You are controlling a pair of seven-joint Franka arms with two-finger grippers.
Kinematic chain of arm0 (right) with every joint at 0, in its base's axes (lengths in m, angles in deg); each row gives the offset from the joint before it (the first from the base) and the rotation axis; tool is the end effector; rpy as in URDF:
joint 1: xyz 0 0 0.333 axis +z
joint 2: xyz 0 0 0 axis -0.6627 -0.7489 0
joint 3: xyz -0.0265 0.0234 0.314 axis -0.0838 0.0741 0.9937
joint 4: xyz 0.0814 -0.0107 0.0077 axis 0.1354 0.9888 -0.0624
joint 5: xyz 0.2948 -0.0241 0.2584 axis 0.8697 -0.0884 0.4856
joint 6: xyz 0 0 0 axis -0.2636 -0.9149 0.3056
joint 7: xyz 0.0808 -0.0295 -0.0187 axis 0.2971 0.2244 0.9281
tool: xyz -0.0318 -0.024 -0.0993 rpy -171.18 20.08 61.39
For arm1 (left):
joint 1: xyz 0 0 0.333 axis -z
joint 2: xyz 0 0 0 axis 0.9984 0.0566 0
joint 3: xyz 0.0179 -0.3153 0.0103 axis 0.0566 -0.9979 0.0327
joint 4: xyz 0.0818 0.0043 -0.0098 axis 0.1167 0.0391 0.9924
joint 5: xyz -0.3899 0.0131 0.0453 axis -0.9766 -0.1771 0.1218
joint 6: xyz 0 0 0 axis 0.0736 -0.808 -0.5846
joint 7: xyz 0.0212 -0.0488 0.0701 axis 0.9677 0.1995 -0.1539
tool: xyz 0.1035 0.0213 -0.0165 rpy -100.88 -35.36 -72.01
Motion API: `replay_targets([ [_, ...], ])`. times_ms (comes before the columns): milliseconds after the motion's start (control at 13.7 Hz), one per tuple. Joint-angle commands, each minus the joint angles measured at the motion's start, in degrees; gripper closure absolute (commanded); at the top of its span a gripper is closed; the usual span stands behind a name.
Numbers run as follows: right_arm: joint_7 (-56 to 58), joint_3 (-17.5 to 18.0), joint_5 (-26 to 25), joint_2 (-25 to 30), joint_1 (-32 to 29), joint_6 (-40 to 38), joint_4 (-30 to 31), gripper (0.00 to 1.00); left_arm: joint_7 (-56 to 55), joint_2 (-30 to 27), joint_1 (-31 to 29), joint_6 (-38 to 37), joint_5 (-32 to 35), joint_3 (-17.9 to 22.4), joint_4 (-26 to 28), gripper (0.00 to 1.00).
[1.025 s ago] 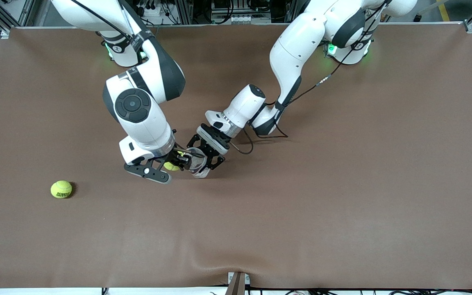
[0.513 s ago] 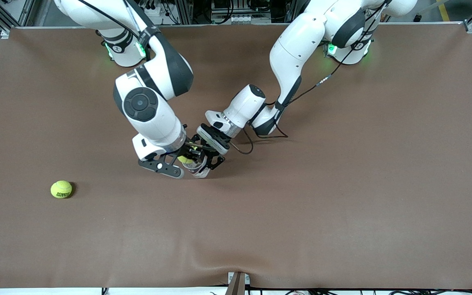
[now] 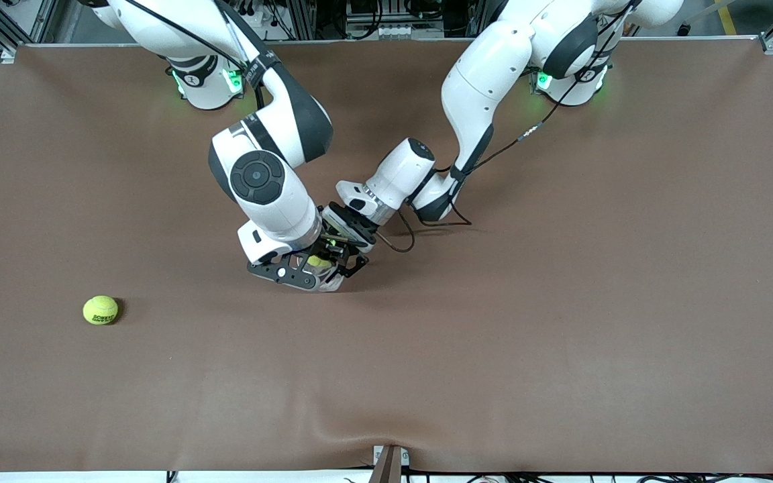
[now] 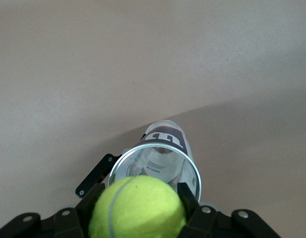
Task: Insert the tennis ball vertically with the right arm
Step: 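Move the ball over the can opening and open the right gripper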
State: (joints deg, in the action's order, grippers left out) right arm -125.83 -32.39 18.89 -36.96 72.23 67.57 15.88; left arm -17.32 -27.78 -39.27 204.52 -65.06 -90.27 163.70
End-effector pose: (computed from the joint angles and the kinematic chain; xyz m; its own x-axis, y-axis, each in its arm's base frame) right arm 0.5996 0.3770 0.3869 0.9567 -0.2900 -0.0243 -0.2910 -0.9553 -0.0532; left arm 0.4832 -0.5798 0.1937 0.5097 -0.1892 0.8393 -0.6463 -0.7281 0.2283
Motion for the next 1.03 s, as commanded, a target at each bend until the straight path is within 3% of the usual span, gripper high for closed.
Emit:
replay_targets([
  [0, 1.6, -0.3, 0.0, -0.3, -0.7, -0.7, -1.4, 1.00, -0.7, 2.7, 0.9, -0.7, -1.1, 0.9, -1.4, 0.38],
  [439, 3.0, -0.4, -0.6, -0.4, -1.2, -1.7, -1.3, 1.00, -0.7, 2.8, 1.2, -0.7, -1.1, 0.9, -1.4, 0.37],
  [513, 2.9, -0.4, -0.8, -0.5, -1.3, -1.7, -1.3, 0.66, -0.7, 2.8, 1.1, -0.7, -1.1, 0.9, -1.4, 0.37],
  [586, 2.5, -0.4, -0.8, -0.4, -1.2, -1.6, -1.3, 0.01, -0.7, 2.8, 1.2, -0.7, -1.1, 0.9, -1.4, 0.37],
  [952, -0.4, -0.3, -0.7, -0.2, -1.5, -1.6, -1.5, 0.00, -0.7, 2.8, 1.1, -0.7, -1.1, 0.9, -1.4, 0.31],
])
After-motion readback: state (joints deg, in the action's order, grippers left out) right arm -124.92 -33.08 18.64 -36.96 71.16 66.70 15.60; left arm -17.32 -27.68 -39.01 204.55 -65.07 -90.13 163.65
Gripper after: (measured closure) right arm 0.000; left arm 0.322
